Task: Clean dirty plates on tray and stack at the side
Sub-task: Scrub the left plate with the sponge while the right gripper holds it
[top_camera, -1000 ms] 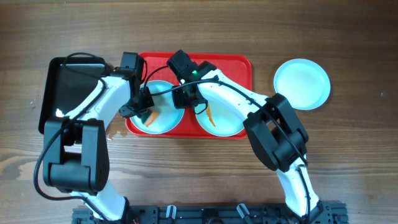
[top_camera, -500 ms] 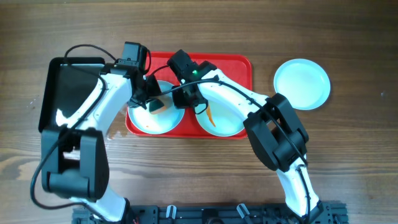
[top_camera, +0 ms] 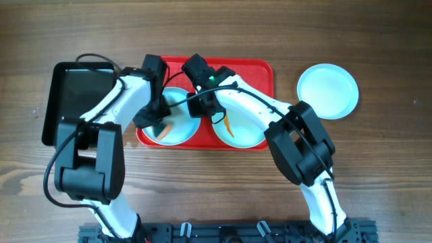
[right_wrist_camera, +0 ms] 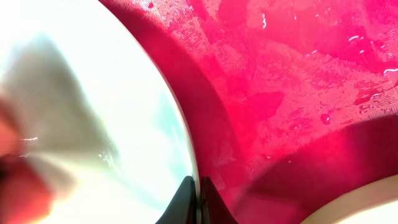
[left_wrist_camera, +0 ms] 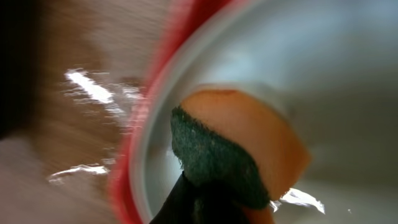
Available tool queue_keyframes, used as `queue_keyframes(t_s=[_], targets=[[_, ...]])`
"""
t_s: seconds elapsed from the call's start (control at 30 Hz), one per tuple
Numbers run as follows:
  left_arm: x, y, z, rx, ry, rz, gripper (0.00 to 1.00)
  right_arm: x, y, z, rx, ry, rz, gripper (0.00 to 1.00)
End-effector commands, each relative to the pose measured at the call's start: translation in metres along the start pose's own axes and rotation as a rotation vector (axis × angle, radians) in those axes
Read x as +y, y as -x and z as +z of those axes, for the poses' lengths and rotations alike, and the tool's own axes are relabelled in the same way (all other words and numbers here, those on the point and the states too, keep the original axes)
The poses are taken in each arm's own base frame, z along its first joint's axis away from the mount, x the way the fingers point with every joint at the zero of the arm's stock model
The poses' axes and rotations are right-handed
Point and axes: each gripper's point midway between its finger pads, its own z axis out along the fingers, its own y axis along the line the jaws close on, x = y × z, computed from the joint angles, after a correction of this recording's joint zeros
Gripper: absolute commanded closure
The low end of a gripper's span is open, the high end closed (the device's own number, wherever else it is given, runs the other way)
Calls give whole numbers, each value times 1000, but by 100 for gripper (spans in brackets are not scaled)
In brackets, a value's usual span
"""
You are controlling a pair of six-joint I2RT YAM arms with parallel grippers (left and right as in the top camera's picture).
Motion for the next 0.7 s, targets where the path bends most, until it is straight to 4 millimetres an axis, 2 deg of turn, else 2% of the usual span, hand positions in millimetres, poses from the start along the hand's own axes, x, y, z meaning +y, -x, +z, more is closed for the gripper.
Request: queue_keyframes(t_s=[0.0, 0.07, 0.1, 0.17, 0.2, 0.27, 0.33, 0.43, 0.57, 0.6, 0.67], targets=[[56, 10, 4, -45, 198, -107, 96, 0, -7, 6, 25, -4, -9, 96], [52, 13, -9, -72, 152, -119, 96, 0, -7, 6, 25, -4, -9, 96], [43, 15, -18, -92, 97, -122, 96, 0, -7, 6, 24, -3, -9, 96], [22, 19, -37, -124, -41, -128, 96, 0, -7, 6, 24, -3, -9, 96], [3, 21, -47, -131, -157, -129, 96, 0, -7, 6, 23, -3, -9, 96], [-22, 25, -53, -123, -293, -120, 96, 1, -6, 6, 22, -2, -9, 96], [-34, 26, -45, -113, -313, -104, 96, 0, -6, 6, 22, -2, -9, 96], [-66, 14, -29, -47, -373, -47, 96, 1, -6, 6, 19, 0, -8, 96], [-86, 1, -8, -10, -355, -7, 96, 0, -6, 6, 23, -2, -7, 96], [-83, -1, -2, 0, -331, -6, 96, 0, -6, 6, 23, -2, -8, 96], [-53, 1, 6, -29, -172, -21, 96, 0, -7, 6, 26, -4, -8, 96]])
